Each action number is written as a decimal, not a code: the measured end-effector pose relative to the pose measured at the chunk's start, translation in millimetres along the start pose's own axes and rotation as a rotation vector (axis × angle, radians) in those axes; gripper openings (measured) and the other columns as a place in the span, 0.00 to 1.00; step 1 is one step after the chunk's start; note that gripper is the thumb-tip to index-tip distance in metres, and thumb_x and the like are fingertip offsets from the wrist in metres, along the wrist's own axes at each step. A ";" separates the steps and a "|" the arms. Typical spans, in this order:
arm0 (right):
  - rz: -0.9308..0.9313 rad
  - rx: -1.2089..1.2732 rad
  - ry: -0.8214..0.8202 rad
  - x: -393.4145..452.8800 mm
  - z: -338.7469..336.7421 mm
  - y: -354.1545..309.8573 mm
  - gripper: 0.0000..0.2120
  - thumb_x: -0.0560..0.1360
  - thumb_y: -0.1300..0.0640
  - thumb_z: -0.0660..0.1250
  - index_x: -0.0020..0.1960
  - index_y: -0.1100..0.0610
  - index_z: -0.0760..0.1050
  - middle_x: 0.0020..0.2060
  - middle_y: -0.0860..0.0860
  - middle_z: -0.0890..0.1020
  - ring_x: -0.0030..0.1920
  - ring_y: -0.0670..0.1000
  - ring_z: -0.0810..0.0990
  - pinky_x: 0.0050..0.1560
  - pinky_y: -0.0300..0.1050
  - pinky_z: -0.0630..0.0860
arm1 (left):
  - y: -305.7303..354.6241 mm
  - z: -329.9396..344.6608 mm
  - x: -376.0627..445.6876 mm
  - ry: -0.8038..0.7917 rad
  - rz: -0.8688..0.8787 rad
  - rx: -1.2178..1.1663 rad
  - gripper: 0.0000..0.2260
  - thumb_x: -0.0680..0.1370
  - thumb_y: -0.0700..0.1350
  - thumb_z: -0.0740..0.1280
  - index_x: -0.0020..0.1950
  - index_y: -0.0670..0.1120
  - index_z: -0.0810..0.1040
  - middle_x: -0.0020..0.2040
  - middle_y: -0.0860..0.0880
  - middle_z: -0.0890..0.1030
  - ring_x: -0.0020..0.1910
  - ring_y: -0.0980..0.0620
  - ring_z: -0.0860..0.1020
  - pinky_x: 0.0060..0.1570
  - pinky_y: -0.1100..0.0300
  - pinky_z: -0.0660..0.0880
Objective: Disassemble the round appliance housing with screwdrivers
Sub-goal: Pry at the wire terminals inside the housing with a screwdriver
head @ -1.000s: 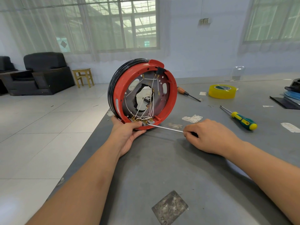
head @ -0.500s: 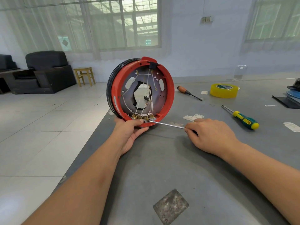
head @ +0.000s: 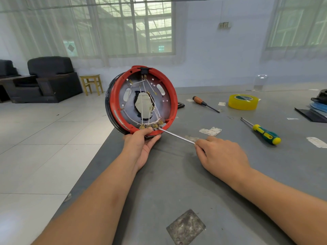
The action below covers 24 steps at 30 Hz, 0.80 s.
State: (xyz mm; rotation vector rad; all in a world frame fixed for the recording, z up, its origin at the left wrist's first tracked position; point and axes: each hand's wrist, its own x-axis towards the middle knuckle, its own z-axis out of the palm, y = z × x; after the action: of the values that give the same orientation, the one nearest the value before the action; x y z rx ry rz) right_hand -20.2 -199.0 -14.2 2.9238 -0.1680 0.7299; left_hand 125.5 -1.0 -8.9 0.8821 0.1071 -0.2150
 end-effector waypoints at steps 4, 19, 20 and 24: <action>0.011 -0.026 0.009 -0.1 -0.9 -8.5 0.19 0.85 0.41 0.47 0.51 0.48 0.73 0.43 0.48 0.78 0.39 0.60 0.81 0.32 0.47 0.67 | 0.5 1.9 -1.4 0.028 0.005 -0.012 0.25 0.78 0.28 0.69 0.74 0.32 0.66 0.61 0.31 0.83 0.56 0.35 0.85 0.44 0.44 0.86; -0.013 -0.036 -0.040 -4.5 -3.5 -18.6 0.13 0.87 0.45 0.49 0.53 0.50 0.68 0.42 0.49 0.72 0.39 0.62 0.79 0.33 0.49 0.66 | 0.0 3.3 -3.3 0.053 0.019 -0.035 0.26 0.78 0.30 0.72 0.74 0.33 0.67 0.60 0.33 0.83 0.55 0.35 0.86 0.40 0.49 0.87; -0.012 -0.044 -0.035 -4.1 -3.8 -17.3 0.14 0.86 0.45 0.49 0.53 0.50 0.69 0.41 0.49 0.72 0.38 0.61 0.79 0.32 0.49 0.65 | 0.1 2.5 -3.4 0.050 0.019 -0.032 0.26 0.78 0.30 0.72 0.74 0.33 0.67 0.60 0.33 0.83 0.55 0.35 0.86 0.40 0.50 0.86; -0.003 -0.073 -0.012 -2.5 -5.2 -9.8 0.16 0.86 0.43 0.47 0.54 0.48 0.71 0.41 0.48 0.75 0.38 0.60 0.80 0.32 0.48 0.68 | 1.9 -3.2 -2.2 0.014 0.023 -0.009 0.25 0.78 0.29 0.71 0.74 0.32 0.68 0.60 0.33 0.84 0.53 0.36 0.87 0.44 0.45 0.87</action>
State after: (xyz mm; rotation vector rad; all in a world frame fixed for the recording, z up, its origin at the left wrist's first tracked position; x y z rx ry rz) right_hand -23.5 -188.4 -11.7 2.8592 -0.1868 0.6911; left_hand 123.8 3.0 -9.1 0.8756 0.1108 -0.1865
